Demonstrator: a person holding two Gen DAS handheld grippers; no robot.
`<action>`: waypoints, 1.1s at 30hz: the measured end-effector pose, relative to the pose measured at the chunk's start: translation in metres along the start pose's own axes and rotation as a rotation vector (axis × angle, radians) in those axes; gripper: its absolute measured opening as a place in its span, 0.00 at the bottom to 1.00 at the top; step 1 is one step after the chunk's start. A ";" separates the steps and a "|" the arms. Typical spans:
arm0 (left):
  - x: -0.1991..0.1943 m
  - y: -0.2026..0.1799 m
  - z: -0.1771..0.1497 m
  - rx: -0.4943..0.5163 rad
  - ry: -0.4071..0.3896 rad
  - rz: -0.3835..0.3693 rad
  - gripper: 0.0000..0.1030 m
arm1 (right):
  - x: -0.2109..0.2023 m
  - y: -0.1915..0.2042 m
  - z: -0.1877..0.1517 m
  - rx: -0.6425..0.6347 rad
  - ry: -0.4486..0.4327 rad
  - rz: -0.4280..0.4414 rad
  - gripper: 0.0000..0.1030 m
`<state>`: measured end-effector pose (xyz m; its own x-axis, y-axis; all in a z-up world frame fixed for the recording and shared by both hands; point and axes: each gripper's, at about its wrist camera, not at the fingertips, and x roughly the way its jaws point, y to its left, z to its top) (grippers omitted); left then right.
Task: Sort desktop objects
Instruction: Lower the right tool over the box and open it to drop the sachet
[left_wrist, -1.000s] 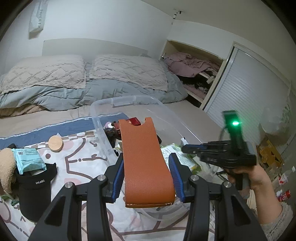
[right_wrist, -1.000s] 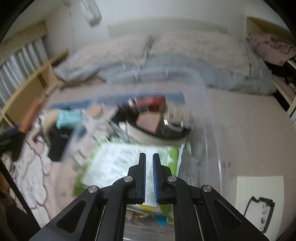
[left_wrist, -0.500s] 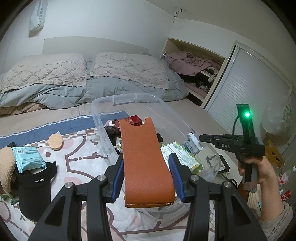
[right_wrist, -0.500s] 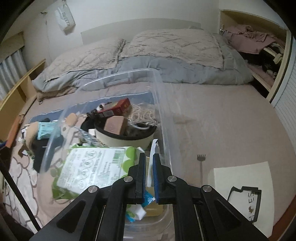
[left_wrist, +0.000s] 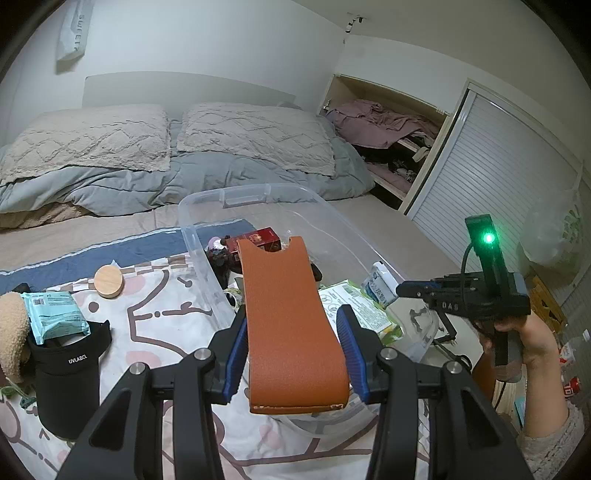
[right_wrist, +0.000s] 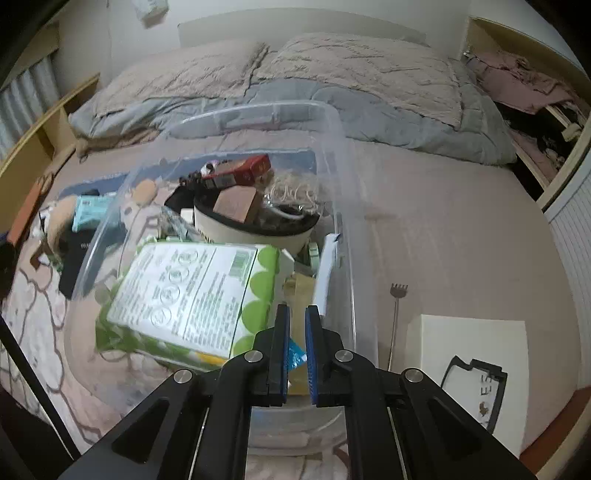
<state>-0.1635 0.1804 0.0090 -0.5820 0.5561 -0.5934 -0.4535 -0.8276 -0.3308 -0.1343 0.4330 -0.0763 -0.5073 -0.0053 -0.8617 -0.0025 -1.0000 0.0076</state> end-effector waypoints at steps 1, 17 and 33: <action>0.000 0.000 0.000 0.000 0.000 -0.001 0.45 | -0.002 -0.002 0.001 0.019 -0.009 0.006 0.08; 0.003 0.004 0.001 -0.005 0.016 -0.006 0.45 | 0.013 -0.010 0.024 0.118 -0.038 -0.008 0.08; 0.006 0.014 0.000 -0.015 0.039 -0.008 0.45 | 0.043 0.012 0.022 -0.008 0.024 -0.145 0.03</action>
<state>-0.1731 0.1718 0.0009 -0.5518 0.5595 -0.6184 -0.4475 -0.8244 -0.3466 -0.1748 0.4212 -0.1019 -0.4809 0.1394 -0.8656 -0.0678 -0.9902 -0.1218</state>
